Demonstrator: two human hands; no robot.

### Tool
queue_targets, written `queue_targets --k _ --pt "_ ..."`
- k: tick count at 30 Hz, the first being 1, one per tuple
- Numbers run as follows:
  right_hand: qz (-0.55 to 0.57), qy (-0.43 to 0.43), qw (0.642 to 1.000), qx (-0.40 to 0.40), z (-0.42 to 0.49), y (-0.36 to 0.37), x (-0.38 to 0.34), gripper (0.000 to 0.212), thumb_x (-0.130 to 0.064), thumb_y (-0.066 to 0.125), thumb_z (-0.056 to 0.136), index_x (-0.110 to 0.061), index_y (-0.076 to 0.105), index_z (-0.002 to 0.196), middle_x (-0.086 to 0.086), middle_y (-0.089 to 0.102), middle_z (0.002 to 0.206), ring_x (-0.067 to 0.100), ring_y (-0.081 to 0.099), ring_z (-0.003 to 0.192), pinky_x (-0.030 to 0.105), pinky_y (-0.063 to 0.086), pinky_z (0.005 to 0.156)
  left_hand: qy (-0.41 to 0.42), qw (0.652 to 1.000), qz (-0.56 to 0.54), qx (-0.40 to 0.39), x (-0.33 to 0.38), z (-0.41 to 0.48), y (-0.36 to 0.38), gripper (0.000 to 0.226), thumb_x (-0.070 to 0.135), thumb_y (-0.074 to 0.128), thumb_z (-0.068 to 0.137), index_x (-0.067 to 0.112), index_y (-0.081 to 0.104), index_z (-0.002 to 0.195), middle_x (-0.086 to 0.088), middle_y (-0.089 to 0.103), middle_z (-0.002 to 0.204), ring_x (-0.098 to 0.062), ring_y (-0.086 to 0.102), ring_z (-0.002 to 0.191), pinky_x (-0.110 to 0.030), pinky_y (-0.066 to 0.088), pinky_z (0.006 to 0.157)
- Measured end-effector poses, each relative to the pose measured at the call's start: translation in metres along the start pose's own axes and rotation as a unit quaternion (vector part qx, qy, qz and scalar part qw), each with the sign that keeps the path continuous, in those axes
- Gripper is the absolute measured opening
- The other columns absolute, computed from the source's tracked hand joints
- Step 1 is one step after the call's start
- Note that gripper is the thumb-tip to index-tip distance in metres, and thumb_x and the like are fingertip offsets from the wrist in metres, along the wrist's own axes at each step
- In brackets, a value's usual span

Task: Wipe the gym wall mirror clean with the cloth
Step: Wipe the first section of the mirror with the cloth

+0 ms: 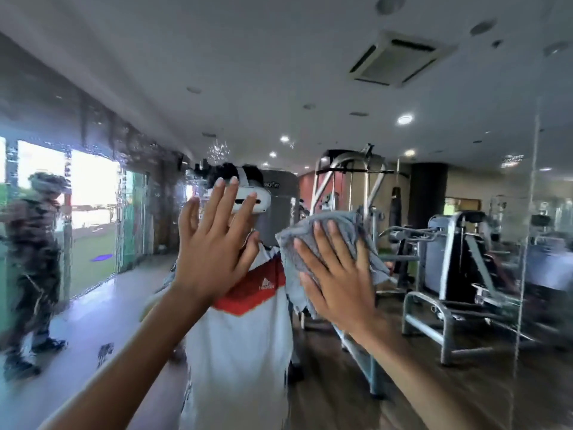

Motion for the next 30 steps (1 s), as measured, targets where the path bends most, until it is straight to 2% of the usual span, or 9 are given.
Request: queue_targets --k 3,9,13,19,21,23,26,28,30 --pt "-0.017 -0.038 0.999 -0.013 -0.022 0.0 0.039 0.053 -0.042 0.027 0.104 -0.029 0.024 0.156 0.007 0.025 0.163 0.029 0.022 0.151 0.067 0.025 0.113 -0.004 1.0 0.016 -0.007 -0.018 0.015 -0.007 0.06 0.044 0.029 0.1 0.016 0.043 0.151 -0.015 0.033 0.16 -0.03 0.027 0.15 -0.057 0.02 0.114" --pt "0.01 0.232 0.973 0.012 0.089 -0.013 0.103 0.059 -0.05 0.008 0.104 -0.027 0.021 0.157 0.005 0.02 0.165 0.028 0.019 0.152 0.06 0.019 0.116 0.019 0.999 0.021 -0.017 -0.028 0.052 -0.009 0.063 0.045 0.034 0.098 0.013 0.041 0.152 -0.018 0.032 0.16 -0.032 0.027 0.149 -0.056 0.02 0.115" --pt "0.02 0.177 0.983 0.051 0.151 -0.023 0.075 0.057 -0.05 0.015 0.104 -0.028 0.027 0.155 0.004 0.025 0.163 0.025 0.021 0.151 0.053 0.014 0.118 0.008 0.999 0.005 -0.034 -0.024 0.089 -0.009 0.066 0.05 0.028 0.099 0.014 0.038 0.153 -0.019 0.03 0.161 -0.033 0.026 0.15 -0.055 0.016 0.115" --pt "-0.008 -0.083 0.996 0.027 0.096 -0.017 0.069 0.056 -0.045 0.027 0.104 -0.035 0.016 0.157 0.0 0.016 0.166 0.021 0.011 0.154 0.055 0.013 0.12 0.026 0.999 0.022 -0.041 -0.035 0.124 -0.014 0.066 0.053 0.028 0.097 0.017 0.041 0.151 -0.018 0.035 0.158 -0.034 0.031 0.147 -0.052 0.016 0.112" --pt "-0.004 -0.042 0.999 0.022 0.092 -0.017 0.097 0.053 -0.046 0.019 0.105 -0.035 0.018 0.157 0.0 0.018 0.165 0.022 0.014 0.153 0.061 0.021 0.116 0.036 0.998 0.026 -0.041 -0.045 0.132 -0.017 0.066 0.053 0.031 0.096 0.017 0.044 0.15 -0.019 0.038 0.156 -0.035 0.034 0.146 -0.053 0.017 0.111" --pt "0.011 0.08 0.997 0.018 0.115 -0.019 0.127 0.054 -0.048 0.012 0.105 -0.034 0.018 0.157 0.0 0.018 0.165 0.023 0.013 0.153 0.064 0.023 0.115 0.043 0.998 0.033 -0.042 -0.054 0.143 -0.021 0.067 0.053 0.031 0.095 0.016 0.045 0.15 -0.02 0.039 0.155 -0.036 0.036 0.144 -0.053 0.017 0.11" --pt "0.023 0.211 0.977 0.027 0.176 -0.027 0.138 0.058 -0.055 0.002 0.1 -0.037 0.005 0.155 -0.003 0.0 0.164 0.017 -0.004 0.152 0.058 0.005 0.121 0.044 0.998 0.037 -0.039 -0.064 0.164 -0.027 0.068 0.052 0.032 0.093 0.013 0.048 0.146 -0.021 0.044 0.151 -0.037 0.039 0.141 -0.053 0.02 0.108" --pt "0.02 0.208 0.977 0.038 0.21 -0.03 0.123 0.058 -0.057 -0.005 0.099 -0.038 -0.002 0.153 -0.004 -0.005 0.162 0.014 -0.007 0.15 0.052 -0.001 0.12 0.027 0.998 0.033 -0.038 -0.068 0.178 -0.03 0.068 0.053 0.032 0.092 0.013 0.048 0.145 -0.019 0.045 0.15 -0.036 0.039 0.142 -0.051 0.019 0.109" --pt "0.018 0.157 0.986 0.058 0.222 -0.032 0.102 0.055 -0.054 -0.003 0.103 -0.037 0.001 0.155 -0.002 0.005 0.163 0.016 0.003 0.151 0.049 0.002 0.119 0.011 0.999 0.029 -0.031 -0.07 0.188 -0.03 0.068 0.053 0.033 0.092 0.013 0.048 0.145 -0.018 0.046 0.149 -0.035 0.038 0.141 -0.049 0.016 0.11"
Point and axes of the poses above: each hand's wrist, its own z-axis towards the middle knuckle, its own y-axis out of the palm, x = y × z, the point moved 4 cm from there along z, towards the middle knuckle
